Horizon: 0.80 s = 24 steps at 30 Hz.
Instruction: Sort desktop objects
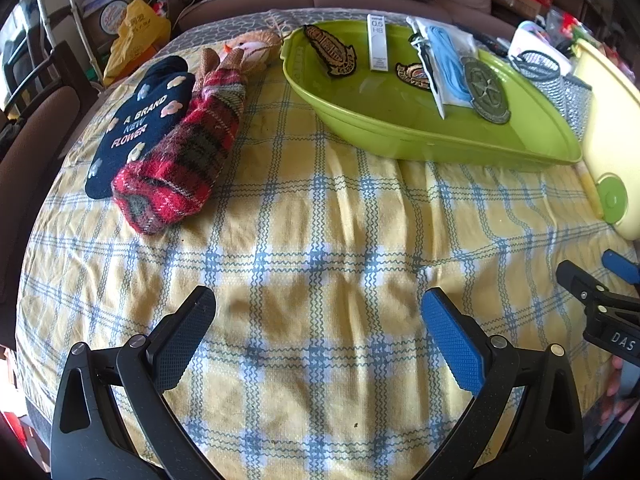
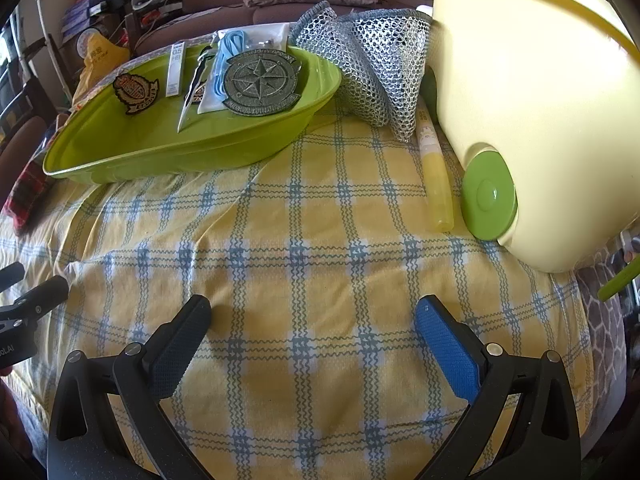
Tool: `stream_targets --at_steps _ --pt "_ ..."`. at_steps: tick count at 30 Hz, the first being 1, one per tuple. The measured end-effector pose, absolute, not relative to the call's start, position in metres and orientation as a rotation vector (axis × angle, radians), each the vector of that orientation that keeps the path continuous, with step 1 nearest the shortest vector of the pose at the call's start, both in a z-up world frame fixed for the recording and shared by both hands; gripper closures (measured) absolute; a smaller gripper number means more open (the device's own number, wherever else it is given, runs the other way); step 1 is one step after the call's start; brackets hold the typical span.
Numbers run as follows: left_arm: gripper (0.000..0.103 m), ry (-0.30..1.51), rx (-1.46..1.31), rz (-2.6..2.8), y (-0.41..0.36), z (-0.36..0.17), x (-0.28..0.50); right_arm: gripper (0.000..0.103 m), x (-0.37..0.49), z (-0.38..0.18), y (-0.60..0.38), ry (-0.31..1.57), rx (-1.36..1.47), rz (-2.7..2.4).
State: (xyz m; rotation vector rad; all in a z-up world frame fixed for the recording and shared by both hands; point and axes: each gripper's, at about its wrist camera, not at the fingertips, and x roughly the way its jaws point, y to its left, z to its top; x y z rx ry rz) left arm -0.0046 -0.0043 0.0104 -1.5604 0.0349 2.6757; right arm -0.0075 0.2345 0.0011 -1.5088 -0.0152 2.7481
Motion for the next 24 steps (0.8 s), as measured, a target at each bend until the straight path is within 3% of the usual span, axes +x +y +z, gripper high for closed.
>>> stream_targets --at_steps 12,24 --pt "0.000 0.027 -1.437 2.675 -0.008 0.055 0.003 0.000 -0.006 0.036 0.214 -0.092 -1.422 2.827" --pt "0.000 -0.065 -1.437 2.796 -0.100 0.096 -0.031 0.000 -0.023 0.076 0.143 -0.191 -1.385 3.010"
